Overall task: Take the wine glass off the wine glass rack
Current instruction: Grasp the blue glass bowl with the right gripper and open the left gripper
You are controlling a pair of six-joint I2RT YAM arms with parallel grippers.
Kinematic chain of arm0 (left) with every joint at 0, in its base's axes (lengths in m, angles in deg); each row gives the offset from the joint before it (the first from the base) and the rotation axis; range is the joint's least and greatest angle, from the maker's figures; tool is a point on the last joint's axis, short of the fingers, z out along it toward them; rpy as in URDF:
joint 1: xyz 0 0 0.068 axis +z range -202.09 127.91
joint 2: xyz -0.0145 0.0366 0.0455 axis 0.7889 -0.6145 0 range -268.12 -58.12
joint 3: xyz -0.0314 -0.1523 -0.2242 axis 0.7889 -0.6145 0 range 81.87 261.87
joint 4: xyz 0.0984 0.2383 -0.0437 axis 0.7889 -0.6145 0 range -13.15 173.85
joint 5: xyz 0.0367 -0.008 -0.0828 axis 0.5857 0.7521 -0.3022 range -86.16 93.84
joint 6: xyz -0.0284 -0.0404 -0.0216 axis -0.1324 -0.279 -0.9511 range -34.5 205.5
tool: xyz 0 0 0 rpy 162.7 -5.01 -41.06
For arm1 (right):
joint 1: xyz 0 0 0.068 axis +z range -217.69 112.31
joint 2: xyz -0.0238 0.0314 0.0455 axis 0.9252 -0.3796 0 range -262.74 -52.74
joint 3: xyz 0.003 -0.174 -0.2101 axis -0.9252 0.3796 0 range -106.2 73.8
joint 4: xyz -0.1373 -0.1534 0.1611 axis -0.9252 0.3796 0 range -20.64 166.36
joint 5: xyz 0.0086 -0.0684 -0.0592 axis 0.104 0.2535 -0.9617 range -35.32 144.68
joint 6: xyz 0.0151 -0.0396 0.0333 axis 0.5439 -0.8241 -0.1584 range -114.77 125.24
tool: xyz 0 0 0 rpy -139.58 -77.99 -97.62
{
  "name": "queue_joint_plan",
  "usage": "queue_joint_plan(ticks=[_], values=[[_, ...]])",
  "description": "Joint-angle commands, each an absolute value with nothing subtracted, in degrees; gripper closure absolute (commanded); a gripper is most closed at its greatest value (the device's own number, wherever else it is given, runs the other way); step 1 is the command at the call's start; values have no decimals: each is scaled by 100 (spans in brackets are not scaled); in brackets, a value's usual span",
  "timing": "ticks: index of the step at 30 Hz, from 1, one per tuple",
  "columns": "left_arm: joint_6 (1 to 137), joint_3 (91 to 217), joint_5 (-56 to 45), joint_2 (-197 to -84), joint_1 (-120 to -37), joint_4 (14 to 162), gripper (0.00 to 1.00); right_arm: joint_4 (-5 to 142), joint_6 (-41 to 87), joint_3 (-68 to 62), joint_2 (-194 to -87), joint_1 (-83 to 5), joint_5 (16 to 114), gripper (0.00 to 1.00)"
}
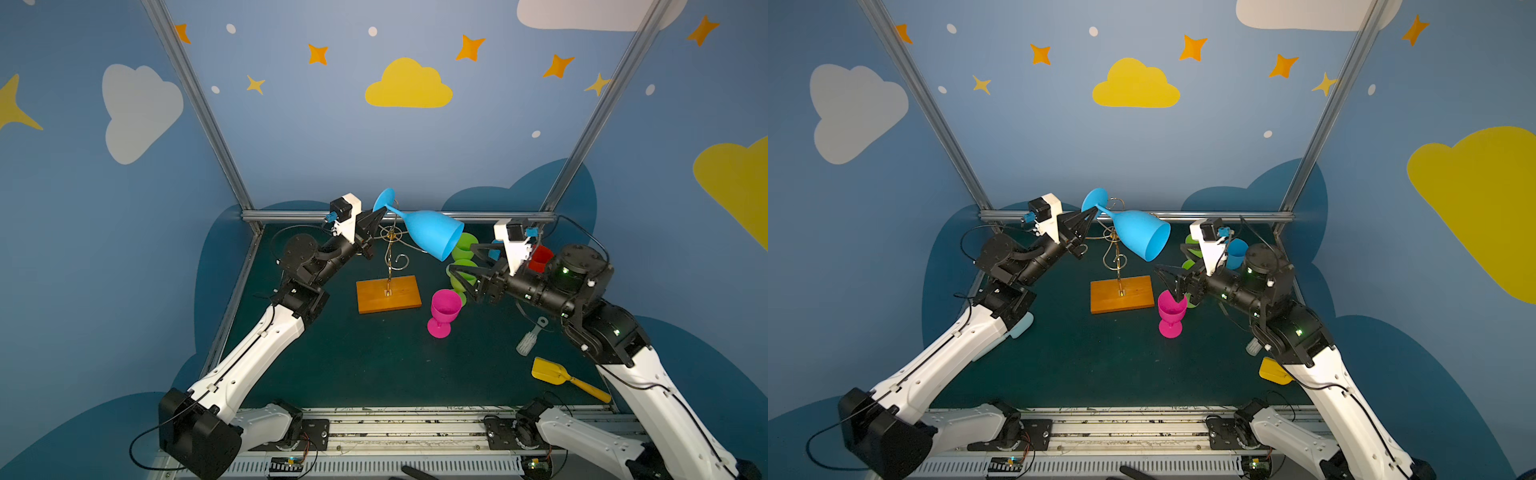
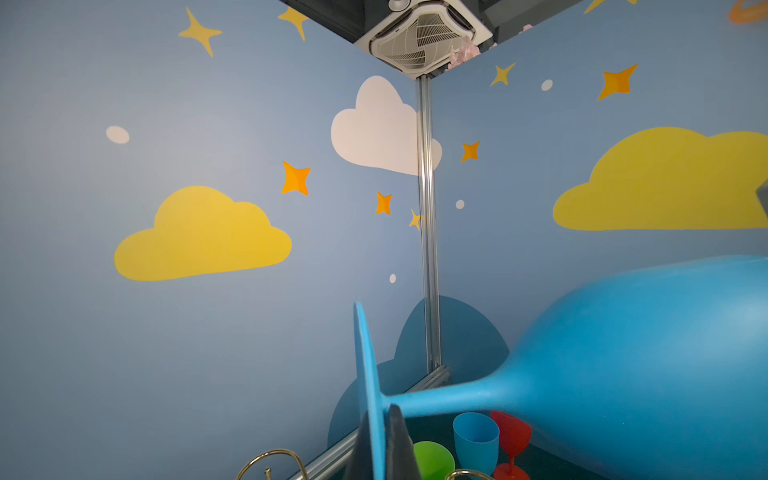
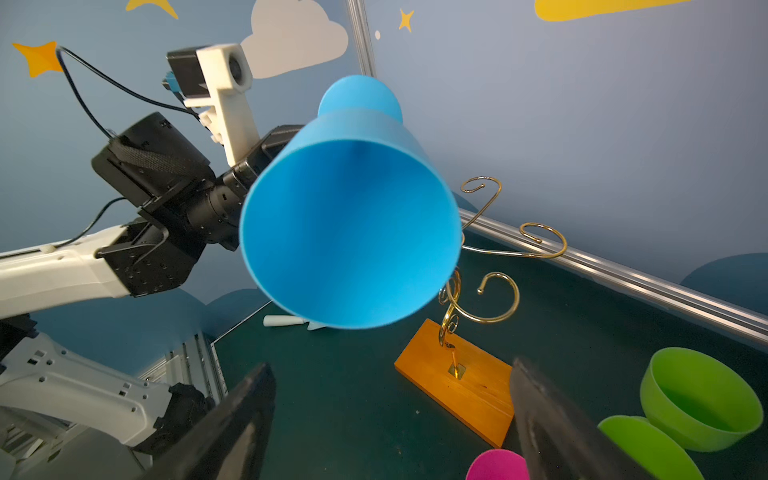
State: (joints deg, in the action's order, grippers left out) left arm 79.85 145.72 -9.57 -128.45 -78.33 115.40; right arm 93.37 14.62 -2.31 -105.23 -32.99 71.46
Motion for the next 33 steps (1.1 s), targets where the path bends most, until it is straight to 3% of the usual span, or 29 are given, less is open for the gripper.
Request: queue_joint_plan(ticks=[1, 13, 16, 19, 21, 27, 30, 33], values=[[7490, 14573, -916, -12720, -7810, 11884, 97, 9015, 1696, -174, -10377, -3380, 7007, 14], [7344, 14479, -1249, -12616, -7814, 11856, 97, 8743, 1744, -823, -11244, -3467, 6836, 18], [7189, 14443, -1381, -12609, -7817, 11871, 97, 8694, 1754, -1090, -11546, -3477, 7015, 23], [7144, 14388, -1426, -12591, -7819, 11891, 97, 8601, 1801, -1247, -11745, -3478, 7208, 39], [7144, 14346, -1445, -12567, -7816, 11887, 97, 8515, 1865, -1290, -11803, -3482, 7306, 56], [7195, 14295, -1488, -12570, -7816, 11900, 97, 8398, 2007, -1289, -11848, -3475, 7489, 86], [7214, 14304, -1479, -12575, -7811, 11900, 97, 8354, 2064, -1230, -11807, -3480, 7547, 98], [7245, 14299, -1436, -12580, -7818, 11900, 92, 8294, 2086, -1135, -11714, -3481, 7506, 100]])
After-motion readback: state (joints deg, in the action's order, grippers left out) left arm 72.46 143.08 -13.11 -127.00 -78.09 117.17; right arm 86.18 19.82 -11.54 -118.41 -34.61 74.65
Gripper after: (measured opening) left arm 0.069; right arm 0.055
